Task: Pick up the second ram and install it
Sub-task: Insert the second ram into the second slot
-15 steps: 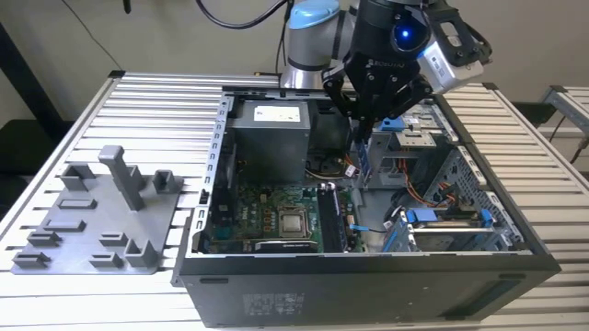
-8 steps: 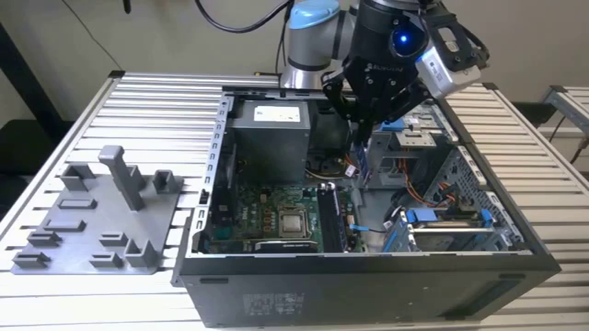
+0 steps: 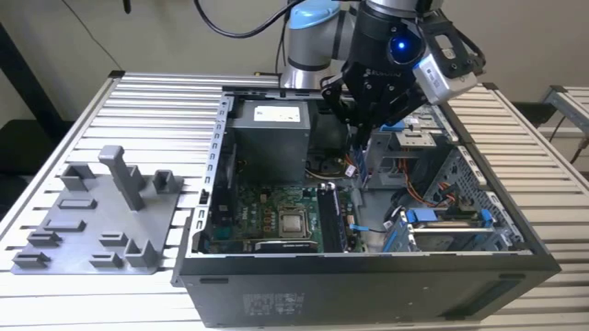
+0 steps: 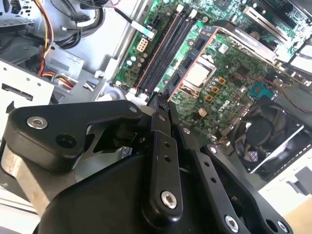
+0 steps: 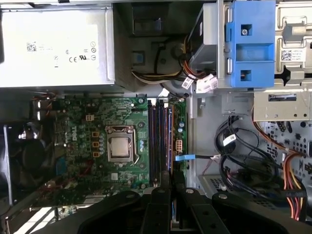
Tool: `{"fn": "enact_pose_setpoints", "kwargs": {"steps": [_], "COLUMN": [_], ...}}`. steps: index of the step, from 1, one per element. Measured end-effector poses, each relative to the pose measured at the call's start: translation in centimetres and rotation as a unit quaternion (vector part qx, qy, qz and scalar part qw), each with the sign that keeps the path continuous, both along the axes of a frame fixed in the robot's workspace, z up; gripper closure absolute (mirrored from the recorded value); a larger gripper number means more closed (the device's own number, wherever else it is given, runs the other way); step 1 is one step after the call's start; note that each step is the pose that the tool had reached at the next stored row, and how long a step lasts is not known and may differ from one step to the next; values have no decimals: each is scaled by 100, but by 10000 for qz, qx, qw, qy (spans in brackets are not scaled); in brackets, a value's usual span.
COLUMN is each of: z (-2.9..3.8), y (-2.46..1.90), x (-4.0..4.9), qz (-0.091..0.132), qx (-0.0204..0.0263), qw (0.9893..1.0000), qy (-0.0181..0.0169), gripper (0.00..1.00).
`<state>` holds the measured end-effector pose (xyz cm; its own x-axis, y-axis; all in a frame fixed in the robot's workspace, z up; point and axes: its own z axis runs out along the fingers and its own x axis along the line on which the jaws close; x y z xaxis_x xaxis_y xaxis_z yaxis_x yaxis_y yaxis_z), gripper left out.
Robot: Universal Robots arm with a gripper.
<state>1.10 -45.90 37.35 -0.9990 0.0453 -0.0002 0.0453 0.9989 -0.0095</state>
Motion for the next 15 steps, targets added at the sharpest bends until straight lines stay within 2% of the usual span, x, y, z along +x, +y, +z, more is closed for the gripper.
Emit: {"fn": "enact_pose_setpoints", "kwargs": {"steps": [15], "z": [-85], "y": [0], "x": [-1], "qz": [-1], "qx": [-1], "qw": [10000], "qy": [0], "gripper": [86]}}
